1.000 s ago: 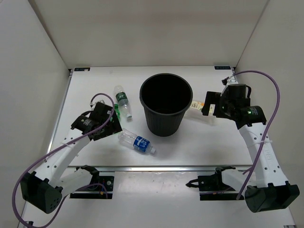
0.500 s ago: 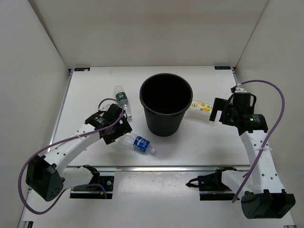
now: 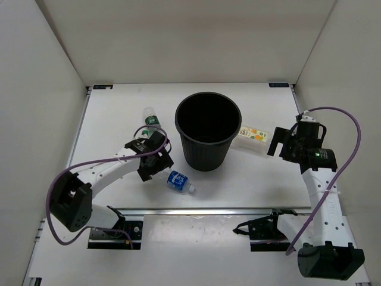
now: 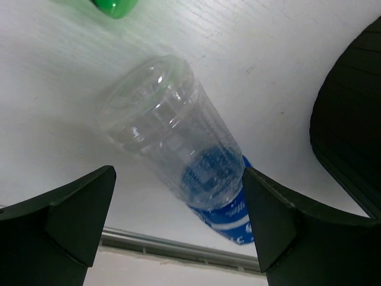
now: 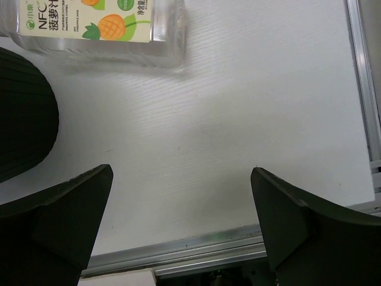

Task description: Put the plastic bottles in the bin

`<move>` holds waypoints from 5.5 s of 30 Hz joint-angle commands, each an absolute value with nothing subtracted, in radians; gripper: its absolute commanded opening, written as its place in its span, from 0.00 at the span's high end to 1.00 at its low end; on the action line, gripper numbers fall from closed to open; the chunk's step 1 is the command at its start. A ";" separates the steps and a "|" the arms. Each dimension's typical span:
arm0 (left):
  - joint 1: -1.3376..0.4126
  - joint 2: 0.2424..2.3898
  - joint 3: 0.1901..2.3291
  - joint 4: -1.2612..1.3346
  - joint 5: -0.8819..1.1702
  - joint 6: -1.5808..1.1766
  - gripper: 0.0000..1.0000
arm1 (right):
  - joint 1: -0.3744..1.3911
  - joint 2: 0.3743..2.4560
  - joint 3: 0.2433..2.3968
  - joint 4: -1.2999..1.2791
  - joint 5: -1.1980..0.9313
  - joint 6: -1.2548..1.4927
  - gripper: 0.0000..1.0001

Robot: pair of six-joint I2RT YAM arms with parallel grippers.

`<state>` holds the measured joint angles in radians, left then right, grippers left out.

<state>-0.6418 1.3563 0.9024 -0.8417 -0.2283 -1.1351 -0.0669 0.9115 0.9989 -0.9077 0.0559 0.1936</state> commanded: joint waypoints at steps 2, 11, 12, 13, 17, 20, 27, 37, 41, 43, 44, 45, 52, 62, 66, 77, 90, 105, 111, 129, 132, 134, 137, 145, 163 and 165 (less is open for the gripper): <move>-0.653 1.431 0.923 -0.778 -0.271 -1.151 0.01 | -0.081 0.888 0.994 -0.885 0.049 0.175 0.01; -0.670 1.491 0.903 -0.741 -0.248 -1.131 0.26 | -0.095 0.853 0.980 -0.894 0.086 0.169 0.01; -0.672 1.476 0.908 -0.759 -0.264 -1.140 0.31 | -0.094 0.851 0.982 -0.893 0.075 0.175 0.00; -0.675 1.457 0.913 -0.762 -0.268 -1.137 0.39 | -0.092 0.848 0.983 -0.888 0.072 0.167 0.01; -0.655 1.350 0.946 -0.824 -0.256 -1.097 0.56 | -0.069 0.836 0.979 -0.881 0.081 0.170 0.01; -0.641 1.254 1.021 -0.919 -0.316 -1.045 0.56 | -0.074 0.822 0.965 -0.867 0.049 0.173 0.00; -0.574 1.112 1.432 -0.968 -0.433 -0.783 0.50 | -0.104 0.931 0.913 -0.697 -0.279 0.063 0.01; -0.684 1.362 1.735 -0.579 -0.454 -0.537 0.47 | -0.069 1.028 0.999 -0.468 -0.470 -0.051 0.01; -0.726 1.474 1.812 -0.459 -0.460 -0.485 0.45 | -0.083 1.077 1.061 -0.442 -0.499 -0.069 0.01; -0.742 1.534 1.824 -0.398 -0.475 -0.454 0.44 | -0.083 1.141 1.090 -0.440 -0.514 -0.112 0.00; -0.755 1.555 1.844 -0.381 -0.510 -0.436 0.41 | -0.089 1.176 1.107 -0.446 -0.529 -0.139 0.01; -0.767 1.593 1.858 -0.382 -0.547 -0.410 0.38 | -0.103 1.204 1.144 -0.455 -0.563 -0.165 0.01; -0.799 1.715 1.981 -0.486 -0.601 -0.357 0.01 | -0.072 1.509 1.411 -0.686 -0.571 -0.409 0.00; -0.764 1.586 1.873 -0.520 -0.574 -0.383 0.01 | -0.009 1.886 1.722 -0.796 -0.698 -0.495 0.01; -0.741 1.560 1.836 -0.572 -0.571 -0.409 0.01 | 0.064 1.999 1.834 -0.859 -0.632 -0.522 0.01; -0.678 1.493 1.738 -0.572 -0.529 -0.457 0.02 | 0.144 2.144 1.881 -0.827 -0.560 -0.514 0.01; -0.634 1.463 1.687 -0.618 -0.517 -0.488 0.02 | 0.232 2.301 1.974 -0.893 -0.446 -0.611 0.01; -0.598 1.440 1.623 -0.591 -0.485 -0.506 0.01 | 0.236 2.145 1.772 -0.864 -0.465 -0.618 0.01; -0.594 1.436 1.618 -0.589 -0.483 -0.512 0.02 | 0.236 2.099 1.678 -0.752 -0.394 -0.571 0.15; -0.595 1.342 1.551 -0.578 -0.494 -0.532 0.01 | 0.287 2.013 1.509 -0.555 -0.146 -0.540 0.59; -0.589 1.322 1.539 -0.577 -0.502 -0.538 0.02 | 0.272 2.010 1.532 -0.575 -0.175 -0.523 0.73; -0.588 1.315 1.528 -0.571 -0.503 -0.534 0.02 | 0.267 1.996 1.532 -0.578 -0.178 -0.512 0.73; -0.587 1.307 1.519 -0.568 -0.502 -0.543 0.02 | 0.265 1.982 1.517 -0.572 -0.183 -0.503 0.76; -0.580 1.284 1.497 -0.551 -0.486 -0.548 0.01 | 0.236 1.853 1.463 -0.485 -0.161 -0.407 1.00; -0.542 1.212 1.417 -0.486 -0.439 -0.549 0.02 | 0.040 1.448 1.512 -0.552 -0.126 -0.094 1.00; -0.537 1.209 1.419 -0.492 -0.440 -0.551 0.02 | 0.035 1.424 1.517 -0.567 -0.120 -0.078 1.00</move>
